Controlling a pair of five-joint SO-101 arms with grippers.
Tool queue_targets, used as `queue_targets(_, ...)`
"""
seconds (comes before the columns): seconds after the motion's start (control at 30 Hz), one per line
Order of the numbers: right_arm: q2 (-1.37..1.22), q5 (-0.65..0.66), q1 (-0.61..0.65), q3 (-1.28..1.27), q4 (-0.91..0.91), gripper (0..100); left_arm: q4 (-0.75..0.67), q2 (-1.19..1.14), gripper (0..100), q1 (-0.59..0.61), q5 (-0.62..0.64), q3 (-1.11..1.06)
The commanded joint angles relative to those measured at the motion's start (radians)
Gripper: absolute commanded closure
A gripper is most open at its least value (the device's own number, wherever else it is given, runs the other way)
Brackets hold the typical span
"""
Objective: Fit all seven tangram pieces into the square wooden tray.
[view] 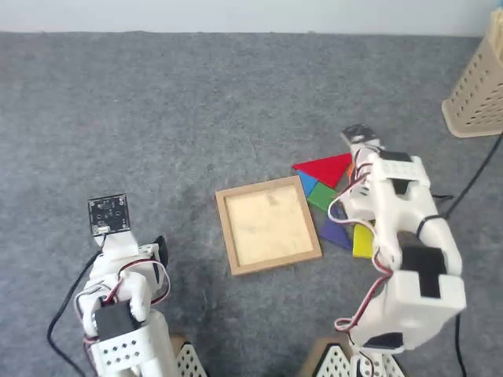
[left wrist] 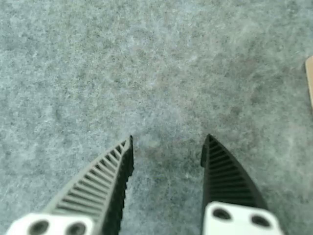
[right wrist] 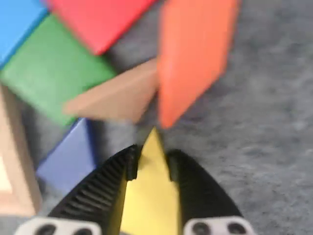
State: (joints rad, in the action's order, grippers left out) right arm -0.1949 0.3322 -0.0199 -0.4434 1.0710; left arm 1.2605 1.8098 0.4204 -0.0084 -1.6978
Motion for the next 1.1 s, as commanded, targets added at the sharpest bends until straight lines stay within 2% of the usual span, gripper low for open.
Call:
queue_targets(0.0, -0.084, -0.11, -0.079, 0.158, -0.002, 98.2, 0.005, 0.015, 78, -0.002, -0.005, 0.013)
queue_targets(0.13, -0.116, -0.21, -0.143, 0.279, 0.005, 98.2, 0.005, 0.015, 78, -0.002, -0.005, 0.013)
queue_targets(0.27, -0.114, -0.313, -0.153, 0.362, 0.067, 98.2, 0.005, 0.015, 78, -0.002, -0.005, 0.013)
queue_targets(0.37, -0.113, -0.328, -0.15, 0.391, 0.093, 98.0, 0.005, 0.015, 78, -0.002, -0.005, 0.013)
queue_targets(0.57, 0.039, -0.18, -0.136, 0.353, 0.213, 97.2, 0.005, 0.015, 78, -0.002, -0.005, 0.013)
queue_targets(0.67, 0.156, -0.115, -0.102, 0.239, 0.268, 89.0, 0.005, 0.015, 78, -0.002, -0.005, 0.013)
queue_targets(0.83, 0.326, 0.038, -0.008, -0.026, 0.252, 75.1, 0.005, 0.015, 78, -0.002, -0.005, 0.013)
queue_targets(0.93, 0.406, 0.101, 0.056, -0.18, 0.206, 70.9, 0.005, 0.015, 78, -0.002, -0.005, 0.013)
queue_targets(1.07, 0.443, 0.114, 0.104, -0.298, 0.13, 69.1, 0.005, 0.015, 78, -0.002, -0.005, 0.013)
